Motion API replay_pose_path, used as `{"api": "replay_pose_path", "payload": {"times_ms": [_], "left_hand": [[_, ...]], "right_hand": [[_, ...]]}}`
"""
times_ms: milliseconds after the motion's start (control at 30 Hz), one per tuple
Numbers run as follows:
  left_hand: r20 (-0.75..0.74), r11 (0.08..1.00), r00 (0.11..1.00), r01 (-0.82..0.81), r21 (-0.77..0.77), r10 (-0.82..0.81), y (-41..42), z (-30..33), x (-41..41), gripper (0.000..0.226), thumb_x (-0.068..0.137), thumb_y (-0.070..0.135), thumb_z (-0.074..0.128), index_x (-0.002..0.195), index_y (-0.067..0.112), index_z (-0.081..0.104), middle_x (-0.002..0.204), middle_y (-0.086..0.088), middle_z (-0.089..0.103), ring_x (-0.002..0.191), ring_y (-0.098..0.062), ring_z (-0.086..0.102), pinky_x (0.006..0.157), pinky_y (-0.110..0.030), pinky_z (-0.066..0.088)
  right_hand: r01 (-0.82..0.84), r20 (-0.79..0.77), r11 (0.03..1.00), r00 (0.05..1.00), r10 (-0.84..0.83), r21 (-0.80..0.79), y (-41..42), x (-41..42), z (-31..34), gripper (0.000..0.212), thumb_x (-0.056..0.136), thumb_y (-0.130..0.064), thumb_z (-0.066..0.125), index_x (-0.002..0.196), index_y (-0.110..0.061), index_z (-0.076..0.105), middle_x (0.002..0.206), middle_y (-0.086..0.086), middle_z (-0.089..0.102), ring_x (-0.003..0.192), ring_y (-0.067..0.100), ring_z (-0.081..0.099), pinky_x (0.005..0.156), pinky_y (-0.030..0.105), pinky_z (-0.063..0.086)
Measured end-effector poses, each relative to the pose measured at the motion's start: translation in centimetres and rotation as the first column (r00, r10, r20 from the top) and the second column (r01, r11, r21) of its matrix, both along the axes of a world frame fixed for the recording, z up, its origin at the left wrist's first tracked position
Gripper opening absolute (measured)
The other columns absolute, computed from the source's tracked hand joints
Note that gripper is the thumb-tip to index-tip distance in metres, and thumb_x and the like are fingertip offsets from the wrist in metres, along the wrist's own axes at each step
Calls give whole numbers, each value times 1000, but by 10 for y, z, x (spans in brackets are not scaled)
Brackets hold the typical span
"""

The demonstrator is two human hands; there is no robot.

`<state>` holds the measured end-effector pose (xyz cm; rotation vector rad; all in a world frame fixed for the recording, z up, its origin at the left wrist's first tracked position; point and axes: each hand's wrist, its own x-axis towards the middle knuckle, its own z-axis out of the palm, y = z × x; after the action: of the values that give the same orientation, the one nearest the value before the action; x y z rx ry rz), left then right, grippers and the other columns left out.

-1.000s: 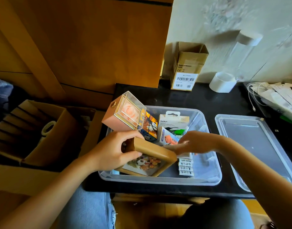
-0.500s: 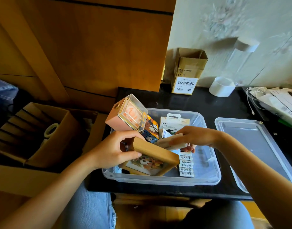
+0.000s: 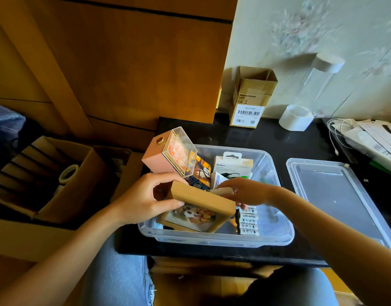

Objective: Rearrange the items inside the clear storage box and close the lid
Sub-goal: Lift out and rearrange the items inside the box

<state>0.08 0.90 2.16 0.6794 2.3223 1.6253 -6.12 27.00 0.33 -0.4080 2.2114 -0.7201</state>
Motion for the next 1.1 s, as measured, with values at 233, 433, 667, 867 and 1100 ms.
{"api": "replay_pose_path", "payload": {"times_ms": [233,433,667,867,1100], "left_hand": [[4,1000,1000,-8,-19,8,3,-4,3,22,80,12,67,101,19,66,89,14,65,75,1,63,65,-13,48],[-47,987,986,-159,34,161,-1,-14,3,28,79,18,67,106,19,66,100,10,68,102,-14,63,80,-30,56],[-153,974,962,-223,23,224,5,-22,11,24,80,18,66,104,18,66,93,11,67,91,-13,65,70,-28,57],[-188,966,949,-256,11,254,13,-30,12,28,81,6,71,107,15,66,99,4,67,95,-15,64,68,-30,58],[-183,970,954,-243,2,239,16,-30,10,29,82,11,70,107,23,64,102,7,66,95,-10,62,63,-18,54]], "right_hand": [[-119,77,987,991,112,107,-7,5,-12,34,96,2,41,130,-3,42,112,26,57,84,21,55,73,23,47],[-101,-173,956,973,153,277,-15,11,-23,43,85,-27,67,120,-7,53,107,11,67,96,24,65,92,34,49],[35,-313,899,943,115,436,-14,18,-40,49,84,-54,58,103,-9,66,93,3,72,84,14,68,85,29,52],[75,-246,883,968,47,463,-5,17,-44,33,89,-35,57,103,-6,65,100,11,69,90,21,66,85,31,53],[-264,148,923,962,230,279,5,25,-32,29,96,-18,50,122,-16,62,123,-1,63,107,8,59,102,25,38]]}}
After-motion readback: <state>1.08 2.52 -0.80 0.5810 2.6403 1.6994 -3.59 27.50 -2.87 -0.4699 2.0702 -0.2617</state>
